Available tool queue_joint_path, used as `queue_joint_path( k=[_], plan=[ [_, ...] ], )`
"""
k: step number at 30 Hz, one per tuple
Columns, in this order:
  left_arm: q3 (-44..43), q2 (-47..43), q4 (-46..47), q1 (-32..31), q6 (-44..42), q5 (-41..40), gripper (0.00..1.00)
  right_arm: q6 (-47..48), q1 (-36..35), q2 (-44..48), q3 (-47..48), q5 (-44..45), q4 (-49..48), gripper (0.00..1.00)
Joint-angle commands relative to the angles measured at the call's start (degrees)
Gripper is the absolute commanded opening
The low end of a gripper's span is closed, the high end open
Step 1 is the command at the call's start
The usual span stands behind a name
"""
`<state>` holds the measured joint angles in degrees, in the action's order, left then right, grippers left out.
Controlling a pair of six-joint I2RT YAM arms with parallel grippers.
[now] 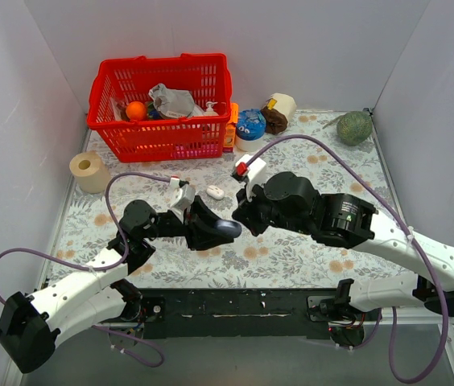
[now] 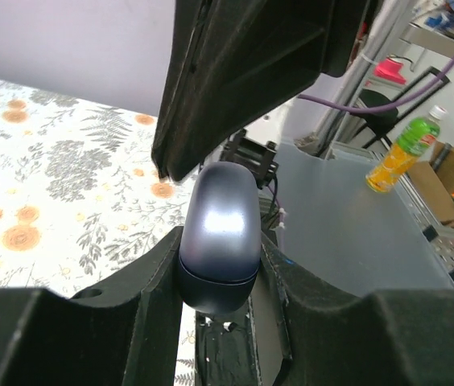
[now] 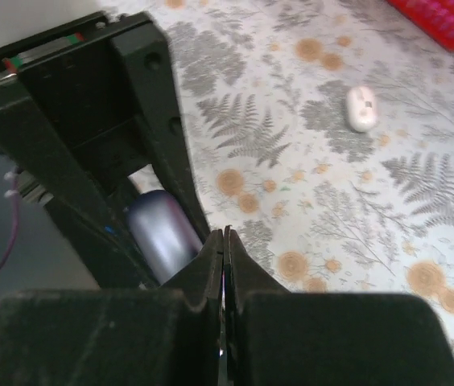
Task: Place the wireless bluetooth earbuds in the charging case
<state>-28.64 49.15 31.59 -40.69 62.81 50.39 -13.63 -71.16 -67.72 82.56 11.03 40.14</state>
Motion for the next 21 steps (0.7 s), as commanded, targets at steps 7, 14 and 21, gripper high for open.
queue_joint_path(
  k=[7, 14, 21],
  plan=[
    [-2.46, 14.02, -10.76, 0.08, 11.79, -21.56, 0.00, -16.86, 2.60, 13.31, -19.18, 25.89, -3.14, 0.06],
    [-10.89, 37.32, -7.60, 0.17, 18.49, -22.88, 0.00, -21.53, 2.69, 16.39, -27.89, 22.73, -5.51, 0.06],
    [-20.13, 51.73, -11.54, 0.61, 15.25, -25.42, 0.05, -21.18, 2.78, 17.36, -30.35, 23.07, -6.92, 0.07]
  ],
)
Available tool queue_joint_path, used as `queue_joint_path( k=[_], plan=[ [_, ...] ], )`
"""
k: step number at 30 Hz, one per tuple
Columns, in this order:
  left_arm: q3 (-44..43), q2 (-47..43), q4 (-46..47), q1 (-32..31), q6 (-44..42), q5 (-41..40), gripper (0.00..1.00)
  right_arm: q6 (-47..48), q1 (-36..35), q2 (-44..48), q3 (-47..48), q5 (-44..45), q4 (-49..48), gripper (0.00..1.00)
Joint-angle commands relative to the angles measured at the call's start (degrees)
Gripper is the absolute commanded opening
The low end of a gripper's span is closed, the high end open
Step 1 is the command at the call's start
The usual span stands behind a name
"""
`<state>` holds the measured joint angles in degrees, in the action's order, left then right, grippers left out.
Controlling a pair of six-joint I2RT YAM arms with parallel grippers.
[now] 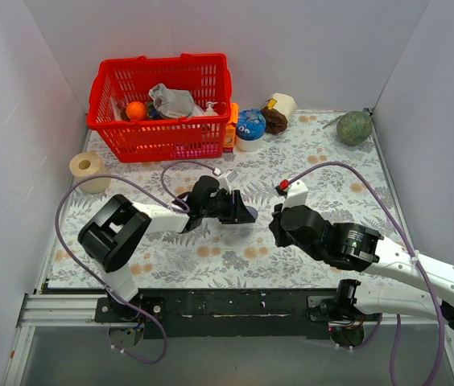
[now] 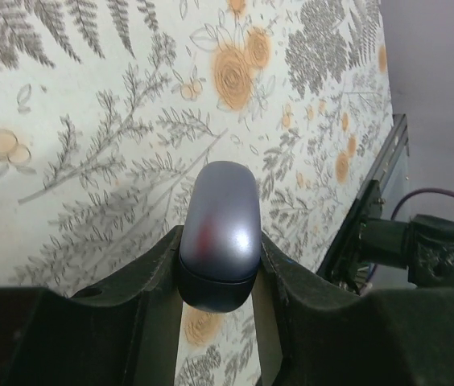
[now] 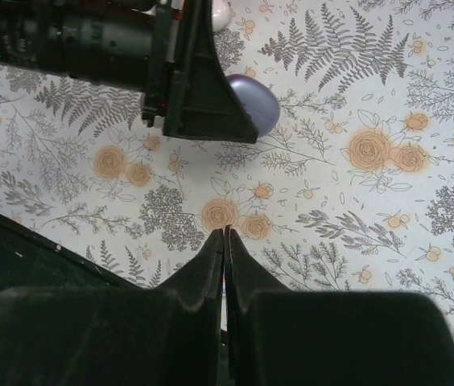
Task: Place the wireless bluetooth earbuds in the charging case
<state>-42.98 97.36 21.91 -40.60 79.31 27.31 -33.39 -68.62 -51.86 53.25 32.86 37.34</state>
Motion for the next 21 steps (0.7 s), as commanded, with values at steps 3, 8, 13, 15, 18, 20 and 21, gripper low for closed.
queue_joint_path(
  k=[3, 8, 13, 15, 18, 20, 21],
  plan=[
    [-9.47, 7.65, -5.64, 0.87, -3.45, -2.70, 0.21, -1.51, 0.24, 1.67, -1.66, 1.06, -4.30, 0.08],
    [-9.93, 9.69, -7.41, 1.05, -4.78, -3.67, 0.38, -1.77, 0.15, 3.16, -2.28, 1.15, -4.38, 0.09],
    [-8.53, 8.99, -9.25, 1.40, -5.65, -3.76, 0.50, -1.68, 0.15, 3.96, -2.19, 1.50, -3.95, 0.12],
    [-7.65, 7.67, -11.00, 1.75, -6.79, -4.46, 0.73, -1.59, 0.24, 4.04, -1.84, 1.59, -3.24, 0.13],
    [-5.45, 1.54, -15.64, 2.80, -9.34, -6.82, 0.98, -2.03, 0.24, 4.92, -2.10, 2.03, -2.54, 0.14],
    [-2.99, -7.39, -18.03, 3.16, -10.22, -11.55, 0.98, -2.38, 0.15, 5.53, -3.32, 2.47, -2.63, 0.15],
    [-2.29, -10.93, -20.57, 3.51, -10.40, -13.58, 0.98, -2.47, 0.24, 6.23, -3.85, 2.82, -3.15, 0.15]
  ],
)
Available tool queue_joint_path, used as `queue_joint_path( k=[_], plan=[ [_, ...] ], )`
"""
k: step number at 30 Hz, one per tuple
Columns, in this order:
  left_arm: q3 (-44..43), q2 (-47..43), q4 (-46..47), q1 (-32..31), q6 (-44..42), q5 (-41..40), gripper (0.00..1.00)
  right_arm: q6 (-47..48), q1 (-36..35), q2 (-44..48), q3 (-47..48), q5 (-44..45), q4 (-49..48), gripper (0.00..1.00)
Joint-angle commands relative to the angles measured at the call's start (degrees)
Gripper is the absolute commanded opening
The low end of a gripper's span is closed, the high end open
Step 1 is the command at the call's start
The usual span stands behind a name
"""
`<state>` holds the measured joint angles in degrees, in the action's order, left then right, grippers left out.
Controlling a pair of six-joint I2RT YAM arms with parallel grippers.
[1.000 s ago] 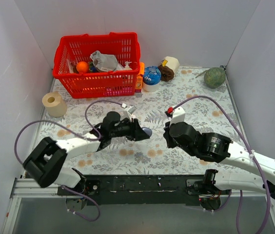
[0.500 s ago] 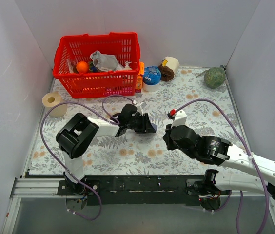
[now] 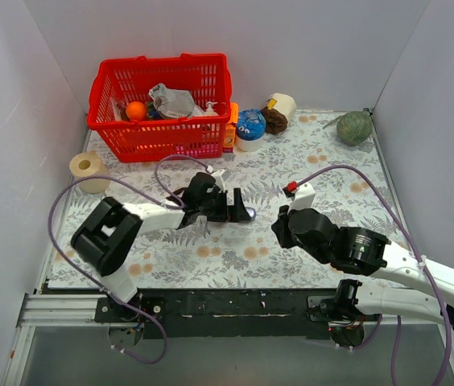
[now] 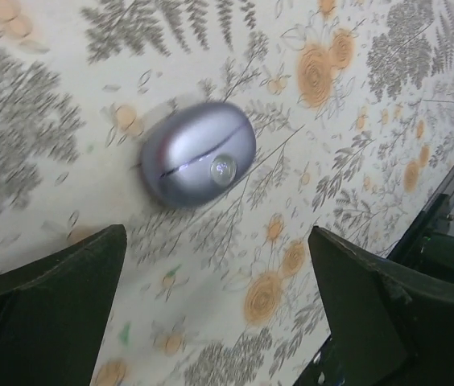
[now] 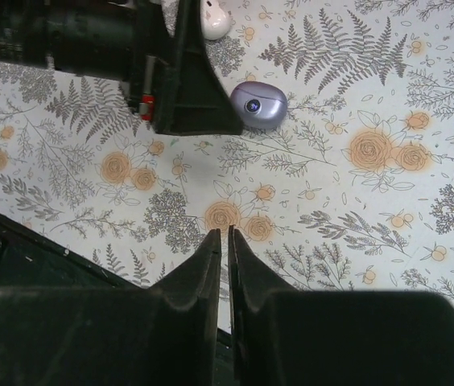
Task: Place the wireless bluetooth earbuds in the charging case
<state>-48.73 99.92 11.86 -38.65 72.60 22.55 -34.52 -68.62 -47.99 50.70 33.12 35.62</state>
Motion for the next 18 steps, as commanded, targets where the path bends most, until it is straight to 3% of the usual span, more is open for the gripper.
queue_joint_path(
  k=[1, 5, 6, 8, 12, 13, 15, 18],
  plan=[
    [3.99, -16.48, -11.50, 1.74, -3.78, -10.75, 0.98, -1.42, 0.15, 2.72, -1.82, 2.82, -1.77, 0.16],
    [5.66, -29.58, -20.37, 1.92, -0.19, -24.88, 0.98, 0.32, 0.24, 3.95, -4.20, 3.44, -4.58, 0.20],
    [6.27, -33.96, -22.82, 2.00, 1.65, -31.62, 0.98, 0.86, 0.24, 4.30, -4.99, 3.26, -5.20, 0.21],
    [7.33, -38.11, -25.73, 2.00, 9.99, -38.60, 0.98, 2.35, 0.24, 4.92, -6.04, 2.65, -8.01, 0.26],
    [9.52, -45.94, -30.58, 2.00, 14.07, -42.06, 0.98, 4.29, 0.24, 5.54, -7.45, 2.56, -10.39, 0.36],
    [9.88, -47.78, -30.75, 2.09, 14.06, -41.19, 0.98, 2.72, 0.15, 5.54, -7.54, 3.43, -10.13, 0.53],
    [9.88, -49.02, -30.93, 2.09, 13.36, -40.13, 0.98, 2.00, 0.15, 6.06, -7.98, 4.14, -10.91, 0.64],
    [9.18, -49.91, -32.50, 2.09, 10.99, -40.38, 0.98, 1.74, 0.24, 7.55, -9.30, 4.75, -13.10, 0.91]
  ],
)
